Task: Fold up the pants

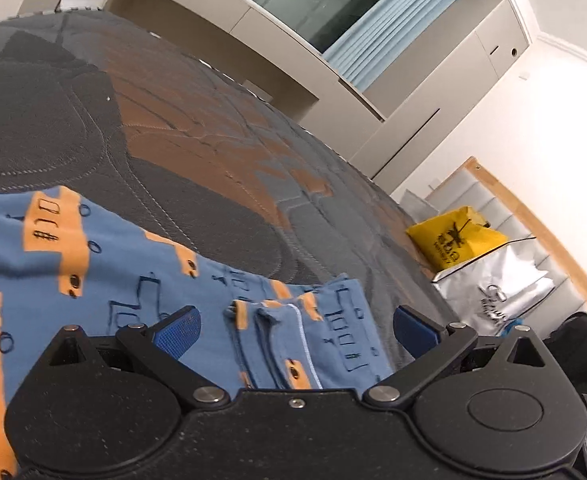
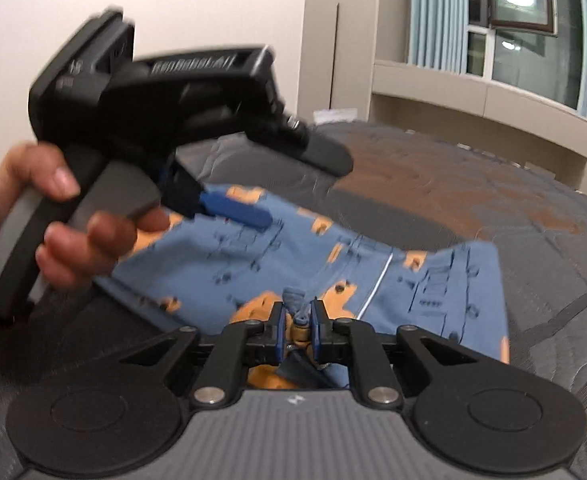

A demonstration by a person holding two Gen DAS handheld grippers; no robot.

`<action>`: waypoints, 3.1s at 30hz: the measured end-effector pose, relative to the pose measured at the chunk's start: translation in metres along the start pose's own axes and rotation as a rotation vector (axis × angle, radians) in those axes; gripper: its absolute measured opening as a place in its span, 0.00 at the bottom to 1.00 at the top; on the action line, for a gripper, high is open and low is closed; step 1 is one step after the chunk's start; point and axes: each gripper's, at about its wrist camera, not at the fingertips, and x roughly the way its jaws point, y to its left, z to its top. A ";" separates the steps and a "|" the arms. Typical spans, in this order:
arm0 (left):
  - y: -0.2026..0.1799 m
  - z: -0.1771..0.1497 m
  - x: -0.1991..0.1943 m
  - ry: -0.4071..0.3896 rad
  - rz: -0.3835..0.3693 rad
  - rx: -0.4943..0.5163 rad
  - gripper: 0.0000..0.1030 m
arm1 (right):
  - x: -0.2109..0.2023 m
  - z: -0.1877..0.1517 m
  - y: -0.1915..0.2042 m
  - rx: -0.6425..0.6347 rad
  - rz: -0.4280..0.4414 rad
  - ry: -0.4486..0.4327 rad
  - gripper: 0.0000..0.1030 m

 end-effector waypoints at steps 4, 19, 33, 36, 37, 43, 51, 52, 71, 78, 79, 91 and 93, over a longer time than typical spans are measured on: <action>-0.001 -0.006 0.004 0.027 -0.010 0.009 0.99 | -0.001 -0.007 -0.010 0.037 0.015 -0.016 0.14; 0.030 -0.026 0.021 0.135 -0.019 -0.174 0.24 | -0.024 -0.008 -0.014 0.027 0.033 -0.091 0.14; 0.023 -0.026 0.013 0.090 0.045 -0.115 0.05 | -0.014 -0.013 -0.011 0.015 0.033 -0.029 0.18; 0.022 -0.026 0.013 0.090 0.051 -0.107 0.05 | -0.013 -0.013 -0.010 0.017 0.031 -0.026 0.18; 0.021 -0.026 0.013 0.089 0.053 -0.104 0.05 | -0.012 -0.012 -0.010 0.018 0.031 -0.025 0.18; 0.020 -0.027 0.013 0.087 0.057 -0.098 0.05 | -0.010 -0.011 -0.011 0.021 0.032 -0.022 0.18; 0.021 -0.028 0.013 0.088 0.062 -0.100 0.05 | -0.008 -0.011 -0.013 0.025 0.032 -0.020 0.18; 0.021 -0.028 0.013 0.087 0.065 -0.099 0.05 | -0.008 -0.011 -0.012 0.025 0.032 -0.020 0.18; 0.025 0.007 -0.063 -0.013 0.191 0.003 0.02 | 0.010 0.029 0.046 -0.066 0.038 -0.086 0.13; 0.073 0.010 -0.100 -0.034 0.234 -0.056 0.02 | 0.040 0.042 0.093 -0.139 0.101 -0.061 0.13; 0.080 0.009 -0.100 -0.030 0.230 -0.067 0.02 | 0.044 0.041 0.098 -0.143 0.102 -0.050 0.13; 0.092 -0.005 -0.112 -0.128 0.270 -0.079 0.33 | 0.046 0.034 0.093 -0.127 0.174 -0.026 0.68; 0.089 -0.005 -0.121 -0.167 0.274 -0.060 0.35 | 0.036 0.032 0.087 -0.133 0.153 -0.054 0.76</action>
